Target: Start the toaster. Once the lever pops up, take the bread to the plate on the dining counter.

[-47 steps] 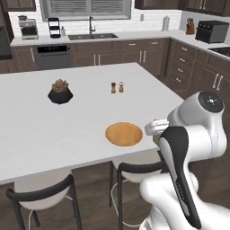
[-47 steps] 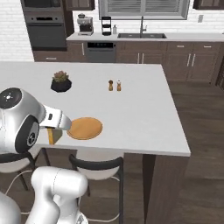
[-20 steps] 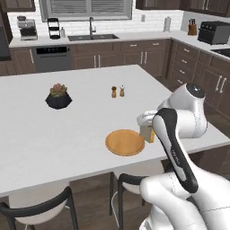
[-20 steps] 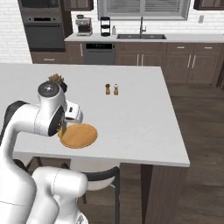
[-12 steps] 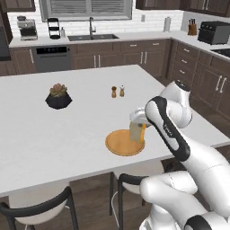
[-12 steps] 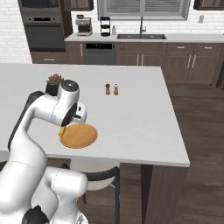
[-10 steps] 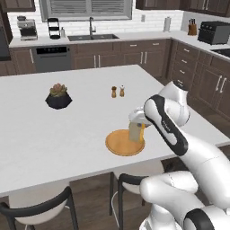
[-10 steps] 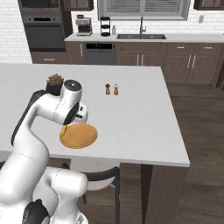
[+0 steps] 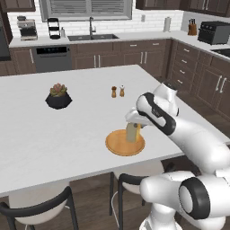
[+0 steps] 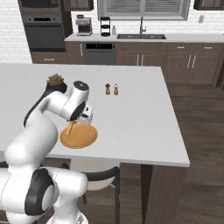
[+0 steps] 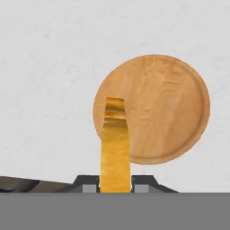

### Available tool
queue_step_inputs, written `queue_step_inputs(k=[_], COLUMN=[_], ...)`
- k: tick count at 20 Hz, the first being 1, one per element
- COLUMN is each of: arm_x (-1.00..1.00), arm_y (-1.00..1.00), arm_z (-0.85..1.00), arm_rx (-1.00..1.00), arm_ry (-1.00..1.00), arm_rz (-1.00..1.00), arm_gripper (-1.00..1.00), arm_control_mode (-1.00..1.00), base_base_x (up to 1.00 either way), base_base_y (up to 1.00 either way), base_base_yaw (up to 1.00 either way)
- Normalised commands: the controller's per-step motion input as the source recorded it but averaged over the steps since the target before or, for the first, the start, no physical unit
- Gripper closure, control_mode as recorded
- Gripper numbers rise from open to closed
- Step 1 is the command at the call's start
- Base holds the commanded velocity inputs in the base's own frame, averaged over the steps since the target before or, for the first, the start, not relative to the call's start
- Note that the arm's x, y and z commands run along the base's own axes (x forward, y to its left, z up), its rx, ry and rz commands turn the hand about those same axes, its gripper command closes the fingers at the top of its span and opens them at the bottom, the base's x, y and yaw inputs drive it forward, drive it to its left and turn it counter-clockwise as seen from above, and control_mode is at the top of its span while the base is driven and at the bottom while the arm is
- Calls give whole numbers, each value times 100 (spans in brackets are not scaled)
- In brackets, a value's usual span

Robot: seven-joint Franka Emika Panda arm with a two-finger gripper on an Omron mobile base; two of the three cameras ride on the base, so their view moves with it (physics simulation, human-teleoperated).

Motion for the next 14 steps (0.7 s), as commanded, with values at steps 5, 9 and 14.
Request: queue_step_inputs(k=[5, 9, 14], arm_x=[34, 22, 7], arm_y=[6, 9, 3], arm_z=[-51, -40, -29], arm_rx=[0, 0, 0], arm_ry=[0, 0, 0], arm_rz=[0, 0, 0], arm_gripper=[100, 100, 100], arm_control_mode=[-100, -100, -100], base_base_x=[0, 0, 0], base_base_y=[0, 0, 0], base_base_yaw=[0, 0, 0])
